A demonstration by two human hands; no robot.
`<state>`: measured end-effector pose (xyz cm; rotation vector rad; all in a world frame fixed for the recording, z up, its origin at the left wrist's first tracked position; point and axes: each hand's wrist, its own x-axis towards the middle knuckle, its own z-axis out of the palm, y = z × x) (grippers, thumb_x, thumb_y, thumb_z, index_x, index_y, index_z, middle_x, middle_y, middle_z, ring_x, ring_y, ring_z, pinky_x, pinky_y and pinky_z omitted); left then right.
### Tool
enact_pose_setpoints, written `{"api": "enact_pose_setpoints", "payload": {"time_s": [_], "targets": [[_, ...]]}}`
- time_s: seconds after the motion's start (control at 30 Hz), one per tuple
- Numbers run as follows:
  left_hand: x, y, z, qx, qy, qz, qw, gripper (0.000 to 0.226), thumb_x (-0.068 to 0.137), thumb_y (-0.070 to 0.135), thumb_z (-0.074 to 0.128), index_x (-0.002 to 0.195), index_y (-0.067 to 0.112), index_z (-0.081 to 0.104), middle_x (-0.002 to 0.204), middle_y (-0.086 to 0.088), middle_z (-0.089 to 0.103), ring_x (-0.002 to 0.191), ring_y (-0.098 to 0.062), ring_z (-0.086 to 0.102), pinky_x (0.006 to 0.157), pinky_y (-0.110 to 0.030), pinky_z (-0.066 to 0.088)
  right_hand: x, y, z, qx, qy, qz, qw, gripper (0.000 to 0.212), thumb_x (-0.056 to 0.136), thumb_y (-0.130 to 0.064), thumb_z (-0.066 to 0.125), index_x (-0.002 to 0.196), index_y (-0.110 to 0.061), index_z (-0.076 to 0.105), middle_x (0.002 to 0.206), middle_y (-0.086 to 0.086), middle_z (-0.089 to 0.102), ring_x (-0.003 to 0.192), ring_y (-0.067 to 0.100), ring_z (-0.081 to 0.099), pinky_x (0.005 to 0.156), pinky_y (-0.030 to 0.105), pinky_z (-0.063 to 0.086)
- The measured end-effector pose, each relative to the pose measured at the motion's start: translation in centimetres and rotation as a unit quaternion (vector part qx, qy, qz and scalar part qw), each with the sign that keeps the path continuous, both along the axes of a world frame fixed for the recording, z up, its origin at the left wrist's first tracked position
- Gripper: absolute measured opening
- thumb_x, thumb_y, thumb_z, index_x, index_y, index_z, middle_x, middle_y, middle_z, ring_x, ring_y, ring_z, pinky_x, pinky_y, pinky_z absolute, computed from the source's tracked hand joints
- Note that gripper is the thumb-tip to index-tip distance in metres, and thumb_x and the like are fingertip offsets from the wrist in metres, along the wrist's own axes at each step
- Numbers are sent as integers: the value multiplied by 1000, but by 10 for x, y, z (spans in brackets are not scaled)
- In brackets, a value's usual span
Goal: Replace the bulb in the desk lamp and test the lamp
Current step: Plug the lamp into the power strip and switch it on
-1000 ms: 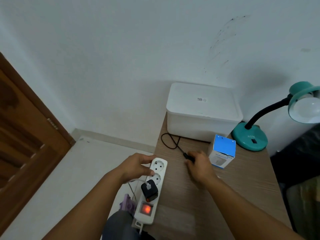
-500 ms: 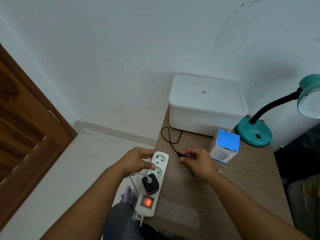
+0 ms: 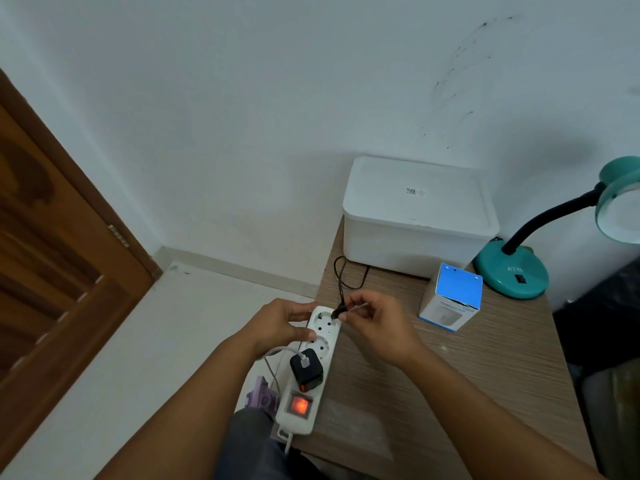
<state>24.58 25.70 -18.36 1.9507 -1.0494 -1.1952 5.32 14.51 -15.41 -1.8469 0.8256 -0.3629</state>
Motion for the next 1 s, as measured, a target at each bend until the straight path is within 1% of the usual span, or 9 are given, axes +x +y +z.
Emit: {"api": "enact_pose_setpoints", "payload": {"time_s": [0.07, 0.17, 0.3, 0.4, 0.53, 0.63, 0.8, 0.9, 1.0], "targets": [[0, 1, 0, -4, 3, 2, 1000, 55, 76, 14, 83, 125, 32, 67, 118, 16, 69, 97, 24, 56, 80, -5, 36, 4, 2, 0, -29, 8, 16, 999, 15, 86, -20, 70, 89, -35, 68, 83, -10, 71, 78, 2, 65, 73, 27, 54], [0, 1, -1, -7, 4, 4, 1000, 54, 76, 13, 83, 124, 33, 67, 118, 16, 69, 99, 22, 57, 81, -7, 37, 9, 4, -5, -71, 36, 35, 996, 17, 87, -22, 68, 88, -39, 66, 86, -15, 68, 83, -3, 61, 74, 25, 52], [-2, 2, 1, -7, 9, 10, 1000, 55, 76, 13, 83, 125, 32, 67, 119, 14, 69, 96, 22, 57, 90, -15, 39, 13, 4, -10, -122, 69, 61, 988, 13, 89, -25, 66, 96, -35, 68, 89, -17, 65, 85, -4, 56, 70, 19, 43], [-2, 2, 1, -8, 12, 11, 1000, 53, 76, 12, 83, 123, 32, 67, 119, 13, 69, 94, 23, 56, 92, -19, 38, 14, 3, -13, -134, 82, 64, 986, 14, 88, -26, 66, 99, -34, 68, 90, -16, 66, 85, -1, 58, 74, 25, 49], [0, 1, -1, -5, 0, 1, 1000, 53, 76, 14, 83, 124, 32, 67, 116, 17, 69, 97, 22, 55, 84, -11, 38, 17, 2, -14, -132, 82, 70, 985, 15, 89, -26, 66, 100, -35, 68, 91, -19, 65, 85, -1, 57, 76, 27, 50], [2, 0, -3, 0, -2, 0, 1000, 55, 76, 16, 84, 126, 32, 66, 120, 15, 69, 110, 12, 58, 95, -18, 40, 18, 2, -16, -149, 90, 87, 981, 15, 89, -27, 65, 102, -34, 68, 95, -20, 65, 86, -2, 56, 75, 24, 46], [0, 0, -3, -5, -1, -1, 1000, 52, 78, 13, 82, 123, 34, 68, 106, 23, 68, 93, 27, 54, 75, -3, 35, 19, 6, -23, -219, 97, 95, 966, 16, 90, -31, 63, 106, -32, 66, 104, -17, 58, 102, 5, 44, 82, 26, 37], [0, -1, -3, -7, 2, -1, 1000, 49, 79, 13, 81, 120, 36, 68, 98, 28, 66, 88, 30, 53, 74, -4, 33, 20, 9, -24, -228, 80, 90, 966, 20, 89, -37, 62, 107, -31, 66, 105, -16, 53, 105, 3, 42, 85, 24, 37], [0, 0, -3, -8, 5, -3, 1000, 49, 78, 14, 81, 114, 43, 68, 88, 34, 66, 91, 28, 54, 77, -6, 34, 20, 10, -25, -230, 83, 77, 967, 29, 84, -55, 59, 102, -33, 67, 102, -18, 51, 101, 1, 42, 82, 24, 41]]}}
